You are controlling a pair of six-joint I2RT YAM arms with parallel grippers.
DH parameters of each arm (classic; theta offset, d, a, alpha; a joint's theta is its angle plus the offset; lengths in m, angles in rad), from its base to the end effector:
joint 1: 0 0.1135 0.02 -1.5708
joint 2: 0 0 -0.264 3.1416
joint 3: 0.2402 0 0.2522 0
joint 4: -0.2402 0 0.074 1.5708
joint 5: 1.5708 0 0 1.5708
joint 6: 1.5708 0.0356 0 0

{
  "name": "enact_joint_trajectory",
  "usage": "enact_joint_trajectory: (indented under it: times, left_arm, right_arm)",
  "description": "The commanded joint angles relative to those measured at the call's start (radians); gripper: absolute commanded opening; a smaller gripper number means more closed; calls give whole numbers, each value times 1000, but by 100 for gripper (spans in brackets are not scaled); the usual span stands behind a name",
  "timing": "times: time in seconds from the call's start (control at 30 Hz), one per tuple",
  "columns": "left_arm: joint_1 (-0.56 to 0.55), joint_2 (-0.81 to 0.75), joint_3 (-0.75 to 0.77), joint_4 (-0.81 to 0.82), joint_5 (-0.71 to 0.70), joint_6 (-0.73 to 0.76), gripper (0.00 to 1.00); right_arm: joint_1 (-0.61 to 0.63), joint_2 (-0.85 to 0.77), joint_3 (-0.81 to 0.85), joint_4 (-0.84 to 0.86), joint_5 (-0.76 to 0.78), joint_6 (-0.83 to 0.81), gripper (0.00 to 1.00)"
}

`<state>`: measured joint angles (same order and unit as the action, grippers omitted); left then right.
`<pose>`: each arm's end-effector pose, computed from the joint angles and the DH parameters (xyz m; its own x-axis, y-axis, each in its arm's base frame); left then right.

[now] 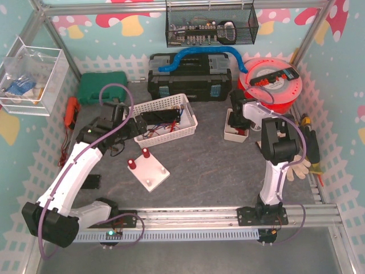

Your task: Install the large spring

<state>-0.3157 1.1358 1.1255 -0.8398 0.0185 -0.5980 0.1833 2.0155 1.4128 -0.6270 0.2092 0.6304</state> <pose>0.2152 -0.0710 0.3280 -0.7716 -0.3401 -0.5376 -0.1359 0.9137 -0.3830 0.4003 0.0667 0.1598 -0.8133 0.4357 -0.3856 0.4574 0.8884 0.0391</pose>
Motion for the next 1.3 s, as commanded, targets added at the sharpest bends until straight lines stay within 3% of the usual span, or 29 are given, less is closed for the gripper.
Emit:
enact_joint_trajectory:
  times: [0.0, 0.3, 0.43, 0.67, 0.83, 1.03, 1.27]
  left_arm:
    - [-1, 10, 27, 11, 3, -8, 99]
    - [-1, -11, 25, 19, 2, -30, 99]
    - [0, -9, 15, 41, 87, -15, 99]
    - [0, -35, -21, 148, 216, -14, 95]
    - [-1, -48, -17, 206, 337, 7, 88]
    - [0, -58, -14, 253, 466, -5, 77]
    - [0, -21, 4, 266, 564, 28, 72]
  right_arm:
    - [-2, -92, -4, -10, -5, -54, 23]
    - [9, -325, -40, -17, -137, -171, 19]
    - [57, -438, -99, 91, -282, -270, 19]
    - [261, -591, -260, 385, -409, -428, 16]
    - [409, -621, -335, 531, -370, -481, 17]
    - [536, -612, -406, 715, -452, -580, 17]
    - [660, -613, -443, 870, -389, -729, 16]
